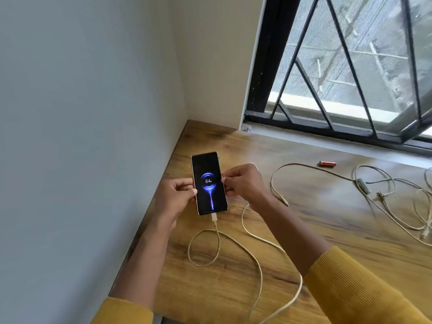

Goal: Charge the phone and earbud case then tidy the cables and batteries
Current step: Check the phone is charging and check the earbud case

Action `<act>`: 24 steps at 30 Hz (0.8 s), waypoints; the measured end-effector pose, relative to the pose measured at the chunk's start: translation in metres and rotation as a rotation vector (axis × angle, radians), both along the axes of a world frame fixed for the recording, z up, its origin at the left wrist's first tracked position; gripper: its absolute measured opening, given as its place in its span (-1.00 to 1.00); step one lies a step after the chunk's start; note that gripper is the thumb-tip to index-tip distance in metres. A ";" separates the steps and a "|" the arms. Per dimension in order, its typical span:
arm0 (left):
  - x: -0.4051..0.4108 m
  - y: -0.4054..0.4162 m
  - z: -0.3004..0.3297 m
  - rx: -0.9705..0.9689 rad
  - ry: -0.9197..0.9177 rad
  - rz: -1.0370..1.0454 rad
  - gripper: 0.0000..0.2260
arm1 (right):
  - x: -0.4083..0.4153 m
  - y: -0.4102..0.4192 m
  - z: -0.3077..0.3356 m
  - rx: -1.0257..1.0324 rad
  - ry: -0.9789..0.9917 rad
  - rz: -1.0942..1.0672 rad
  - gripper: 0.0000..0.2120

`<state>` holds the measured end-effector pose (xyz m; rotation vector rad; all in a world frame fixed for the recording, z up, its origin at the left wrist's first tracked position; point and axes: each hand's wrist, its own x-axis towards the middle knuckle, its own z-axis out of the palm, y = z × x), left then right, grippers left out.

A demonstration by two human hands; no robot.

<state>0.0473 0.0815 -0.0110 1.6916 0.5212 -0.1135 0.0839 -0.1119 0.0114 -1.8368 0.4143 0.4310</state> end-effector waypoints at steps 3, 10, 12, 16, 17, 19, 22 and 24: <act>0.005 -0.002 -0.014 0.074 0.079 0.025 -0.74 | 0.005 0.010 -0.027 -0.176 0.013 0.047 -0.92; 0.012 0.001 -0.032 0.237 0.146 -0.007 -0.71 | -0.004 0.022 -0.027 -0.389 -0.028 0.039 -0.86; 0.012 -0.002 -0.032 0.285 0.134 -0.015 -0.71 | -0.005 0.024 -0.028 -0.409 -0.025 0.045 -0.86; 0.012 -0.007 -0.027 0.414 0.129 -0.064 -0.75 | -0.006 0.025 -0.027 -0.400 -0.043 0.073 -0.83; 0.012 -0.007 -0.028 0.453 0.129 -0.075 -0.75 | -0.007 0.025 -0.026 -0.399 -0.049 0.085 -0.83; 0.012 -0.011 -0.026 0.538 0.127 -0.094 -0.76 | -0.007 0.025 -0.028 -0.389 -0.062 0.086 -0.83; 0.011 -0.015 -0.024 0.624 0.097 -0.104 -0.79 | -0.008 0.022 -0.029 -0.379 -0.084 0.115 -0.87; 0.012 -0.017 -0.023 0.657 0.090 -0.108 -0.82 | -0.010 0.016 -0.028 -0.382 -0.121 0.135 -0.85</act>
